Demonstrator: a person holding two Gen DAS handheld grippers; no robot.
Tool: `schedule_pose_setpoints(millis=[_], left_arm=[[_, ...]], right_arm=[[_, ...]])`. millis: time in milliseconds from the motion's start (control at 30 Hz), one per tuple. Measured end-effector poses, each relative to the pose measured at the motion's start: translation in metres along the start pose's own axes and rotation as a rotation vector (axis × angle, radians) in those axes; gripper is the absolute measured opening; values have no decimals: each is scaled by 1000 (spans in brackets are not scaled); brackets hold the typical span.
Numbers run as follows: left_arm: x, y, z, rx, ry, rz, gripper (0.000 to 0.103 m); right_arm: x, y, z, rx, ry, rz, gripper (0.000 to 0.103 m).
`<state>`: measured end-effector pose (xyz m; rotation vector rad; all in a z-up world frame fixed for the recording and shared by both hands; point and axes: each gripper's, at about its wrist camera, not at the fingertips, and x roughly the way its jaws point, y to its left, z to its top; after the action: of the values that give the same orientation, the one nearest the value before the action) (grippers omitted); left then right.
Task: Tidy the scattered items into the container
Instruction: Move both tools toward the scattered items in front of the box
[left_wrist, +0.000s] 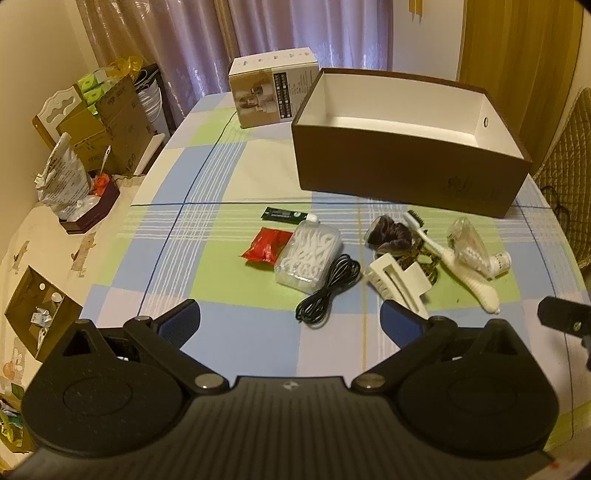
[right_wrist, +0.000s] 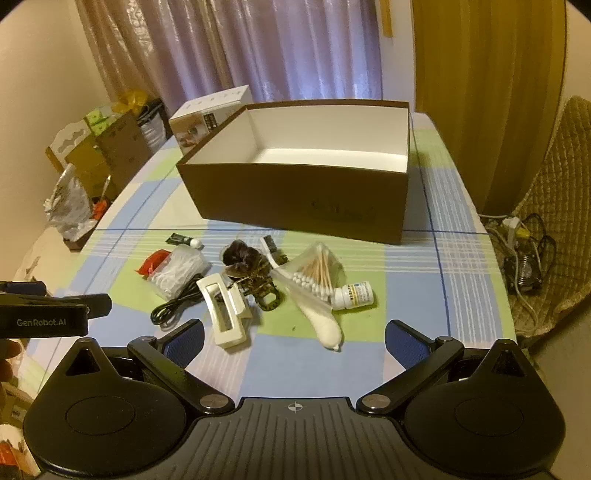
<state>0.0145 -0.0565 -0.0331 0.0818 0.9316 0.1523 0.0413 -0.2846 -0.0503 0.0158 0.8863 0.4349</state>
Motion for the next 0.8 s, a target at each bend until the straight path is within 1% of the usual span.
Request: schedule_pose_setpoints(millis=[133,400,533,700,800], left_arm=[[0,4,-9,17,2,4,102],[5,12,-20,37,17,-14,102],[11,15,-20,50,12,-43,102],[24,16,-16,83,15,-89,102],[33,16,-12,109,4,-109,100]], right_arm=[[2,-4,-4,3,9,29,101],[11,-5,-9,-7,18,19,101],[16,-4,-10,5,24,18,101],[20,-6,-6,41,8,1,101],[25,-8,-2,65,6,-11,100]])
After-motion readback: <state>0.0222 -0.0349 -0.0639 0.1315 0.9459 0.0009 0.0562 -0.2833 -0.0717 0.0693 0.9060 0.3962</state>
